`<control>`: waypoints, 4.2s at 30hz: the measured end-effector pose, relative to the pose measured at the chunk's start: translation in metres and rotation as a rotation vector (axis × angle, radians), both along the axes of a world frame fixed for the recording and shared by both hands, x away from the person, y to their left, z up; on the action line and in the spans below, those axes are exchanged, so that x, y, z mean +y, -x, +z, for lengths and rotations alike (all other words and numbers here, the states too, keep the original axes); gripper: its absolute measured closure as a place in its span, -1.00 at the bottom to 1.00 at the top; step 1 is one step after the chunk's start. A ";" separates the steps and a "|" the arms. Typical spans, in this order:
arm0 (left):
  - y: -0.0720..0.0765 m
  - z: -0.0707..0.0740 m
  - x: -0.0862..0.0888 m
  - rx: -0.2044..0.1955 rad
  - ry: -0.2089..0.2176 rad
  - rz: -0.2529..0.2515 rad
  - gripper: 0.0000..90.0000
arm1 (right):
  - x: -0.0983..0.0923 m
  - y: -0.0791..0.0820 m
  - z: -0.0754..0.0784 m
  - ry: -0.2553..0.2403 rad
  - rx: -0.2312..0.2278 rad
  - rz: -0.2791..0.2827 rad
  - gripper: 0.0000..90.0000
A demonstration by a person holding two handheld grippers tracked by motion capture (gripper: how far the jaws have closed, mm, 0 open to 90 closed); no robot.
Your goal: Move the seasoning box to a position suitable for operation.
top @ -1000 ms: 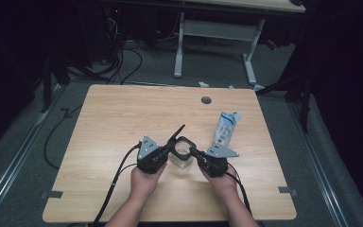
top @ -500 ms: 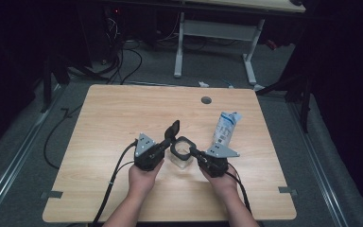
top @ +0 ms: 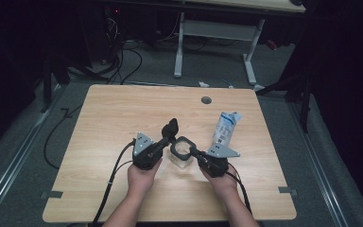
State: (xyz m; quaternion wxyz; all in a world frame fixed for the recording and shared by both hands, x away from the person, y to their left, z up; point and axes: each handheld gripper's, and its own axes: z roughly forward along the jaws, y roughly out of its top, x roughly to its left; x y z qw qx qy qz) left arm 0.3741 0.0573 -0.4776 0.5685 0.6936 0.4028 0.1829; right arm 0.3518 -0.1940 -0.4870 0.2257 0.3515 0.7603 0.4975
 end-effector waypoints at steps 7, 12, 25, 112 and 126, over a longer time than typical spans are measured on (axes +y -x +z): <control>0.000 0.000 0.000 0.001 -0.001 0.005 1.00 | 0.000 0.000 0.000 -0.001 -0.001 0.001 1.00; 0.002 0.001 0.000 -0.004 -0.006 0.000 0.99 | 0.000 0.000 0.000 -0.002 -0.001 0.003 1.00; 0.018 -0.006 0.018 -0.018 -0.110 -0.028 0.88 | -0.009 0.004 0.004 0.004 0.000 -0.019 0.82; 0.029 -0.044 0.093 0.054 -0.248 -0.063 0.16 | -0.086 -0.043 0.007 0.044 0.123 -0.412 0.13; 0.028 -0.045 0.093 0.050 -0.251 -0.062 0.16 | -0.091 -0.049 0.004 0.034 0.151 -0.438 0.29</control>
